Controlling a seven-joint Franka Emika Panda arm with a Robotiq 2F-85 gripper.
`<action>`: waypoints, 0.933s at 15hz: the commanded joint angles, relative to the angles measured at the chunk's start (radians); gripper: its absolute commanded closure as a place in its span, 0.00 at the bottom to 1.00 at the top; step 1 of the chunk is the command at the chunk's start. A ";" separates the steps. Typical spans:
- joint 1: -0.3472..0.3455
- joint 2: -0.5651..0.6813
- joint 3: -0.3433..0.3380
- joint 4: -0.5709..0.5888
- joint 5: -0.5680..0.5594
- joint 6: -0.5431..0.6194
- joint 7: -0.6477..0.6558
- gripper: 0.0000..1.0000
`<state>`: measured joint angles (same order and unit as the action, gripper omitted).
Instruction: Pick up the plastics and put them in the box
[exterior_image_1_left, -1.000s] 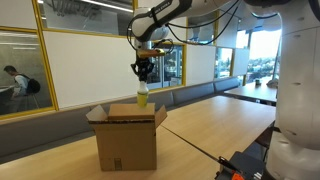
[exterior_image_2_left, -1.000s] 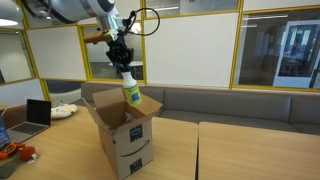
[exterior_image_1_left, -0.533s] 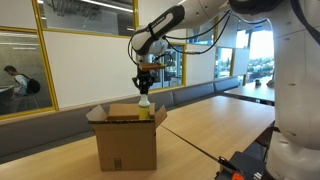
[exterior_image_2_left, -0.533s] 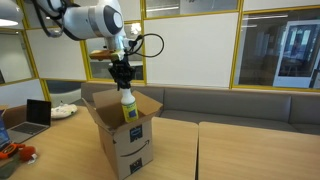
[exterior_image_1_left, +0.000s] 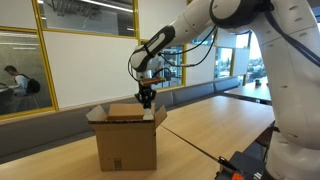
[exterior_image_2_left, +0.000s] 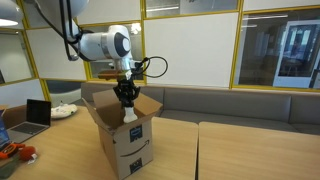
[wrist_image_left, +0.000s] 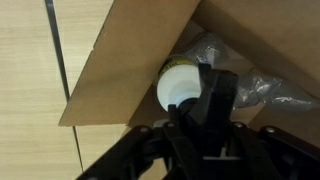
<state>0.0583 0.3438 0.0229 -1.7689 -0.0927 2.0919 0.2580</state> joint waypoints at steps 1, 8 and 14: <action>0.013 0.044 -0.006 0.089 0.002 -0.074 -0.028 0.37; 0.026 0.079 -0.005 0.157 -0.005 -0.146 -0.048 0.00; 0.033 0.044 -0.017 0.149 -0.042 -0.187 -0.041 0.01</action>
<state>0.0782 0.4055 0.0235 -1.6459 -0.1039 1.9533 0.2206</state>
